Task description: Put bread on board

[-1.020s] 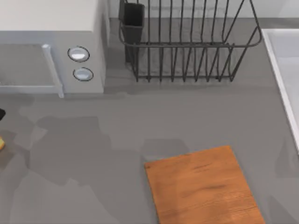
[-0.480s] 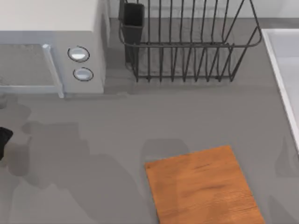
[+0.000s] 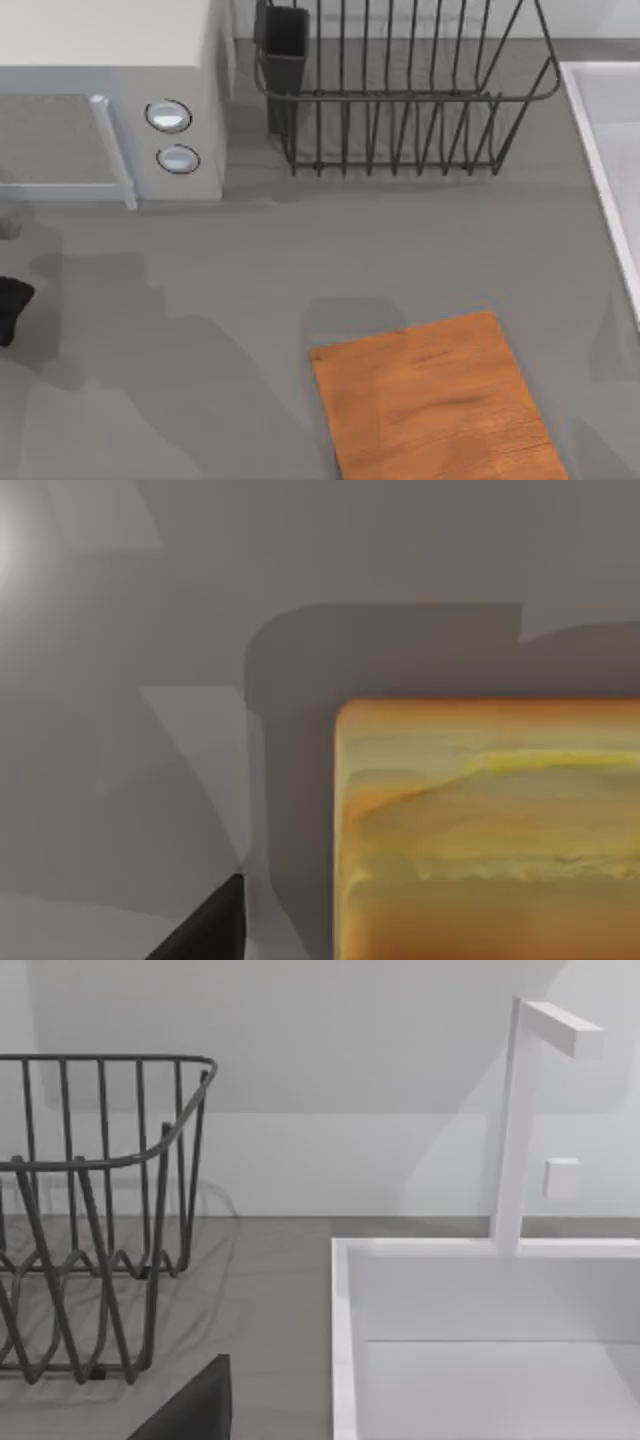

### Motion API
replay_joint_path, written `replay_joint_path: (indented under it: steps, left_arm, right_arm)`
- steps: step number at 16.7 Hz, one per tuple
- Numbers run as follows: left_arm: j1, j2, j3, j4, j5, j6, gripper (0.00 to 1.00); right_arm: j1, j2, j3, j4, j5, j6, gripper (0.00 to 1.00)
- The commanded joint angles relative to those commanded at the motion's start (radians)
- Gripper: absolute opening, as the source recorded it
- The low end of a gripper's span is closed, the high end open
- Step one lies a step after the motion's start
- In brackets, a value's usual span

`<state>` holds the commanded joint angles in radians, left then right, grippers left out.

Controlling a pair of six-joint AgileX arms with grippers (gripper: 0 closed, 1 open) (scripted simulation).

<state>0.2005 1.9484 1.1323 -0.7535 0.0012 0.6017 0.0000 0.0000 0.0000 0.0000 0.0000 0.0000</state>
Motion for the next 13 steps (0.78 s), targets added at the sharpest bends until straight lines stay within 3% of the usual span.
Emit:
replay_joint_path:
  steps: [1, 13]
  left_arm:
    - [0.0, 0.0, 0.0, 0.0, 0.0, 0.0, 1.0]
    - [0.0, 0.0, 0.0, 0.0, 0.0, 0.0, 0.1]
  right_arm:
    - [0.0, 0.0, 0.0, 0.0, 0.0, 0.0, 1.0]
    - [0.0, 0.0, 0.0, 0.0, 0.0, 0.0, 1.0]
